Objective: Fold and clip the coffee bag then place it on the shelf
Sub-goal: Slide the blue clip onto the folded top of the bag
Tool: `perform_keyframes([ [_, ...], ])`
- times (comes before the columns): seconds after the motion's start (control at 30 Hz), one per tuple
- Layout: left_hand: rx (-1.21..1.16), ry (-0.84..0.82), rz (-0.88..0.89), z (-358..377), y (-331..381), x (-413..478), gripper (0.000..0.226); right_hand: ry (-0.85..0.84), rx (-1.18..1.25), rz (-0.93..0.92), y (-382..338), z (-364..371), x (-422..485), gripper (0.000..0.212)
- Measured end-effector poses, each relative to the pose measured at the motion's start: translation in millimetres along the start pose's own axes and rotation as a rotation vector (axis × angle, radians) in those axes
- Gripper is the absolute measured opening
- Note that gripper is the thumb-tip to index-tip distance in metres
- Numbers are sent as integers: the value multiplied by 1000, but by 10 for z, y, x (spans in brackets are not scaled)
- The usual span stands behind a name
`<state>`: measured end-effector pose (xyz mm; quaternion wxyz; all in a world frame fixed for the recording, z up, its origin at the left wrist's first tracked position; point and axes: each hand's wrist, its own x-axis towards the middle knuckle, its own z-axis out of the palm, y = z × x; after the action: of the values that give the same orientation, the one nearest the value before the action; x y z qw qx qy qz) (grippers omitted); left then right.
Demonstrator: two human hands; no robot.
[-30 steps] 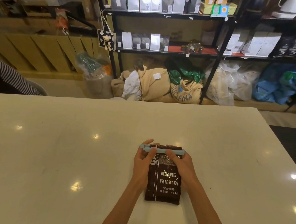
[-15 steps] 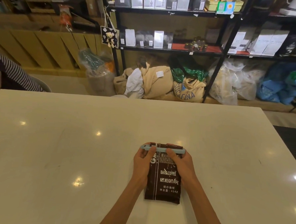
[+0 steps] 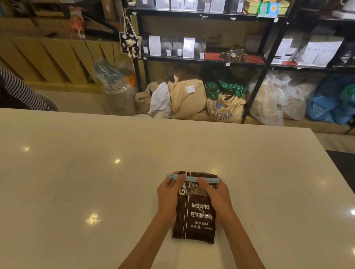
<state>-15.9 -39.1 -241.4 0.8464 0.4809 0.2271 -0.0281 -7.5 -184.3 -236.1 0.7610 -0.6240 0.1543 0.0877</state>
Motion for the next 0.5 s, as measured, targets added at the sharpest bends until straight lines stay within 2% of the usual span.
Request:
perform_keyframes([
  [0.1,7,11,20,3,-1,8,11,9,19,4,5,0,1,49],
  [0.2,21,13,33,2,-7,4,6,9,24,1,12,-1,4,46],
  [0.37,155,-56,124,37,-30,-25,9,-23,-14,-54,-11,15,-2,51],
  [0.5,306,-143,72,26,-13,-19,18,-121,-106,-40,-31,-4,-30,59],
])
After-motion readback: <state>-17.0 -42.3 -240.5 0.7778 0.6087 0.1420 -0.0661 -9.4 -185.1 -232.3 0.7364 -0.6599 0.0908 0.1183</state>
